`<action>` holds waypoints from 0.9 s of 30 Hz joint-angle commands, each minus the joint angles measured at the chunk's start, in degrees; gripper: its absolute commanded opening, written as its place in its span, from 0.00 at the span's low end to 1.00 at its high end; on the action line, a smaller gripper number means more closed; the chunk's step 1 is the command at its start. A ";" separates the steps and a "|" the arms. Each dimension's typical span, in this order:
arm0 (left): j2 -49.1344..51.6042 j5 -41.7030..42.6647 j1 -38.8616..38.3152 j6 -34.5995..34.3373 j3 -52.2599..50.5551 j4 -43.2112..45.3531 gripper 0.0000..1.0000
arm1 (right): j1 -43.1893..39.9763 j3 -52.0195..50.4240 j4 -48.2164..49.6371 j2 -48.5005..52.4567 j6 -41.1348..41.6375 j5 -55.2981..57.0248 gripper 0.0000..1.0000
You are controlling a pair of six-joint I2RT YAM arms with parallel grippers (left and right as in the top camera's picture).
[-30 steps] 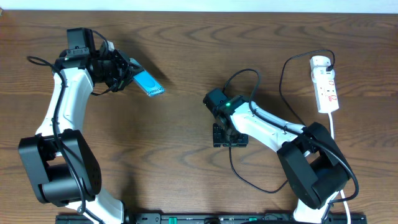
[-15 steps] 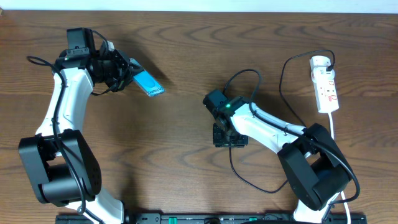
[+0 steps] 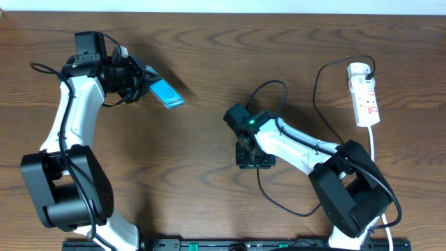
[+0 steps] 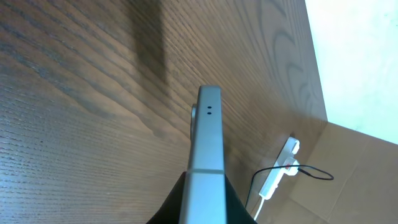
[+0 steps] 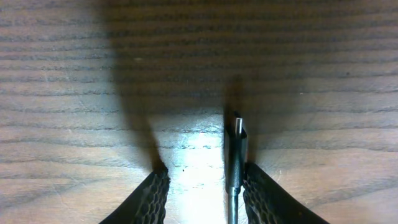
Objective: Plug charger to phone and switch on socket
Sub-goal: 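Lower the right gripper onto the black cable's loose end and grasp it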
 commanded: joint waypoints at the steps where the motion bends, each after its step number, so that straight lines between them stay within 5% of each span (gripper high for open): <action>1: -0.42 0.46 -0.22 0.57 0.44 0.00 0.07 | 0.68 -2.14 0.00 1.57 0.87 -0.37 0.39; 10: -0.42 -0.13 -0.22 0.57 0.44 -0.24 0.07 | 0.66 -2.14 0.37 1.57 0.85 -0.11 0.35; 22: -0.42 -0.13 -0.22 0.57 0.44 -0.24 0.07 | 0.66 -2.14 0.37 1.57 0.87 -0.11 0.02; 27: -0.42 -0.13 -0.22 0.57 0.44 -0.24 0.07 | 0.66 -2.14 0.35 1.57 0.87 -0.11 0.01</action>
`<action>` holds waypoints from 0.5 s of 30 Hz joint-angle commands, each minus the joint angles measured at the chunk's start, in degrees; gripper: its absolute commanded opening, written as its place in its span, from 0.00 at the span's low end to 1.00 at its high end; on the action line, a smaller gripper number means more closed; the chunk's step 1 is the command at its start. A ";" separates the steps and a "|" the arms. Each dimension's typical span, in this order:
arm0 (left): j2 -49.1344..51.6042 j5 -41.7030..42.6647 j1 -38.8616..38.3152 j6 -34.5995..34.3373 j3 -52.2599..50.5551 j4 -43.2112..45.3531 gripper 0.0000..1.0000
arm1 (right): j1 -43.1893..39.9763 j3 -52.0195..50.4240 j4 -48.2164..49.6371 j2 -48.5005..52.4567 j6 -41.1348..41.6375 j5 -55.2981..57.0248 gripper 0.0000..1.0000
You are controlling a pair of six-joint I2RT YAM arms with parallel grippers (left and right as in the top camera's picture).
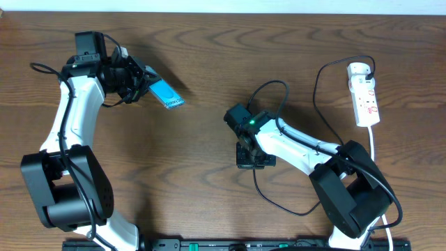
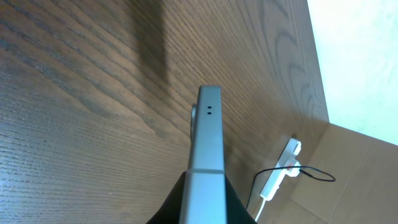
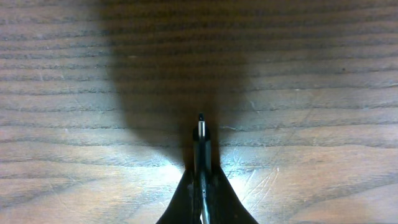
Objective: Plug charger to phone and switch on socket
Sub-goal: 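Lower the right gripper onto the black cable's loose end and grasp it, then lift the cable connector with the right gripper toward the phone's bottom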
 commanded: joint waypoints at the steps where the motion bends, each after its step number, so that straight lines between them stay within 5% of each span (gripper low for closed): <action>1: -0.42 0.31 -0.22 0.57 0.44 -0.04 0.07 | 0.63 -1.92 0.39 1.79 0.33 -0.22 0.01; 9: -0.42 0.28 -0.15 0.55 0.44 0.02 0.07 | -0.37 -1.14 0.04 1.75 0.13 -1.01 0.01; 15: -0.42 0.35 -0.04 0.33 0.44 0.02 0.07 | -4.28 4.39 -0.26 0.85 -8.33 -9.14 0.01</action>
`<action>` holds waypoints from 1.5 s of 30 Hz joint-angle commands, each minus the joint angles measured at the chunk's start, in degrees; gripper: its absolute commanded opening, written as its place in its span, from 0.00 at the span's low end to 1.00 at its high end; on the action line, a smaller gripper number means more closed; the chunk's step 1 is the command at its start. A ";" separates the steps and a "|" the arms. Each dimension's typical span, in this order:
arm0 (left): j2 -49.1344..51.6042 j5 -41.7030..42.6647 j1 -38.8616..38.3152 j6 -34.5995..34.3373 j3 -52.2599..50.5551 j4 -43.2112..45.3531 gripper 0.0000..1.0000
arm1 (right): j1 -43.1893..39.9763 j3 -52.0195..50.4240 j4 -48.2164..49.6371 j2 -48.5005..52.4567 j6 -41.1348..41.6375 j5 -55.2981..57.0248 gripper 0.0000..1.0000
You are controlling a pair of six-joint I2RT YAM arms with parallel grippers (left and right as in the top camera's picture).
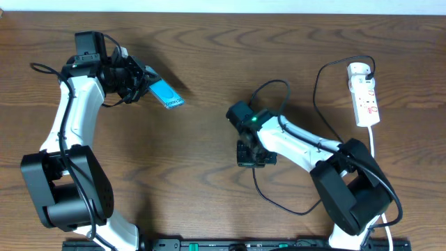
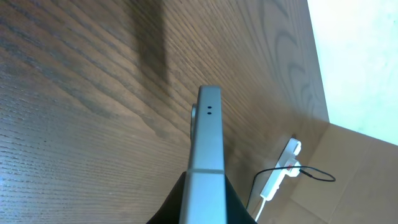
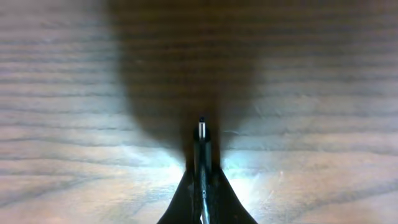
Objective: Plug charger to phone and switch on socket
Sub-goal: 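Lift the cable connector with the right gripper toward the phone's bottom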
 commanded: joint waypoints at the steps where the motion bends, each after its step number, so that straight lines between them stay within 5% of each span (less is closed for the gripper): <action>1: -0.42 0.37 -0.04 0.33 0.44 0.00 0.07 | -3.21 4.72 0.20 0.20 -7.76 -9.18 0.01; 7: -0.42 1.77 -0.04 0.37 0.44 0.26 0.07 | -7.74 12.87 0.22 -0.31 -29.44 -38.38 0.01; 10: -0.42 10.73 -0.04 0.35 0.44 2.93 0.07 | -9.38 15.32 -2.58 -0.31 -48.13 -58.58 0.01; 19: -0.42 37.05 -0.04 0.33 0.44 17.46 0.07 | -9.84 15.69 -7.32 -0.31 -62.12 -72.11 0.01; 30: -0.42 43.78 -0.04 1.51 0.44 19.41 0.07 | -10.08 15.69 -1.75 -0.31 -60.33 -79.58 0.01; 45: -0.42 47.04 -0.04 1.36 0.44 23.39 0.07 | -10.05 15.69 30.27 -0.31 -27.26 -79.28 0.01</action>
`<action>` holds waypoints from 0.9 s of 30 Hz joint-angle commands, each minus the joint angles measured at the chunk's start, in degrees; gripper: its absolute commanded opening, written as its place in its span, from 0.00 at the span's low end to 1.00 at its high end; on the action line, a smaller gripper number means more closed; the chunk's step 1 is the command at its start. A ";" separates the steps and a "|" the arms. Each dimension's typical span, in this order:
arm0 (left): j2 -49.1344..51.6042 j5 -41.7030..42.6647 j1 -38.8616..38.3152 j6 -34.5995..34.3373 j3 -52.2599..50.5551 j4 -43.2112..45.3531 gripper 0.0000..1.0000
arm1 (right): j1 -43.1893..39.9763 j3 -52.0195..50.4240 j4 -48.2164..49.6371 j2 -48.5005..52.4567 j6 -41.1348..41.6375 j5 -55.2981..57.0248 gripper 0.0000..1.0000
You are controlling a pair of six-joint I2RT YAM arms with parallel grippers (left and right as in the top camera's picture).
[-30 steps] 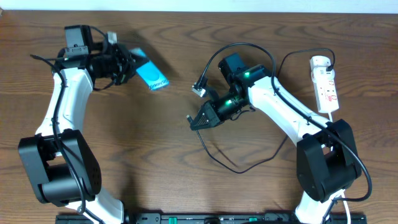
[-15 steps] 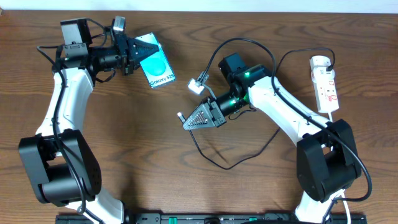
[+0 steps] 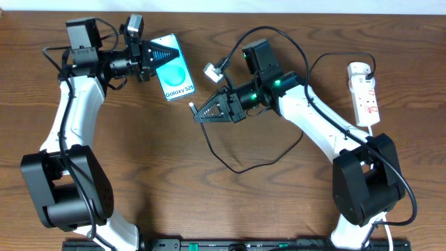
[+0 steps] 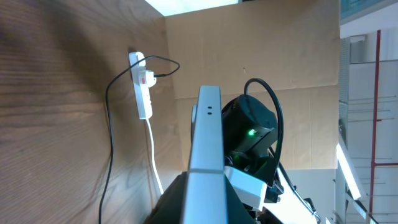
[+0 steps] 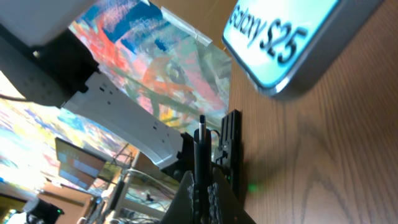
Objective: Plug charger to phone and switch on socket
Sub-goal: 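Lift the cable connector with the right gripper toward the phone's bottom, then align the connector with the phone's bottom port using the right gripper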
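Observation:
My left gripper (image 3: 155, 56) is shut on the top end of the phone (image 3: 174, 75), whose lit screen reads "Galaxy S25" and faces up in the overhead view. The left wrist view shows only the phone's thin silver edge (image 4: 207, 137). My right gripper (image 3: 201, 116) is shut on the black charger plug (image 3: 193, 106), which points left at the phone's free lower end, a short gap away. In the right wrist view the plug tip (image 5: 201, 140) stands below the phone's corner (image 5: 292, 43). The white socket strip (image 3: 364, 94) lies at the far right with the charger plugged into its far end.
The black charger cable (image 3: 244, 164) loops across the middle of the wooden table (image 3: 139, 174) and runs back up to the strip. In the left wrist view the strip (image 4: 142, 87) and the right arm (image 4: 249, 127) show beyond the phone.
My right gripper has left the table's middle and now points left with the plug near the phone. My left gripper has turned the phone screen-up and moved it right, toward the plug.
At first my right gripper stood open around the plug lying on the table while the left held the phone at the back left. Then the right was shut on the plug, low over the table. Now both arms are raised and plug and phone nearly meet.

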 commanded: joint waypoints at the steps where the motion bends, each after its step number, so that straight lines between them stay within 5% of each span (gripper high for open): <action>1: -0.42 0.11 -0.07 -0.04 0.52 0.48 0.07 | -0.17 0.66 2.23 -0.59 7.61 -0.35 0.01; 8: -0.42 -8.44 -0.09 -7.58 0.52 2.73 0.07 | -0.17 0.66 3.06 -0.59 9.03 0.26 0.01; 13: -0.42 -8.74 -0.13 -15.69 0.52 12.72 0.07 | -0.17 0.66 9.16 -0.59 15.67 1.90 0.01; 27: -0.42 -7.04 -0.11 -15.39 0.52 17.55 0.07 | -0.70 0.63 12.87 -0.46 18.47 2.62 0.01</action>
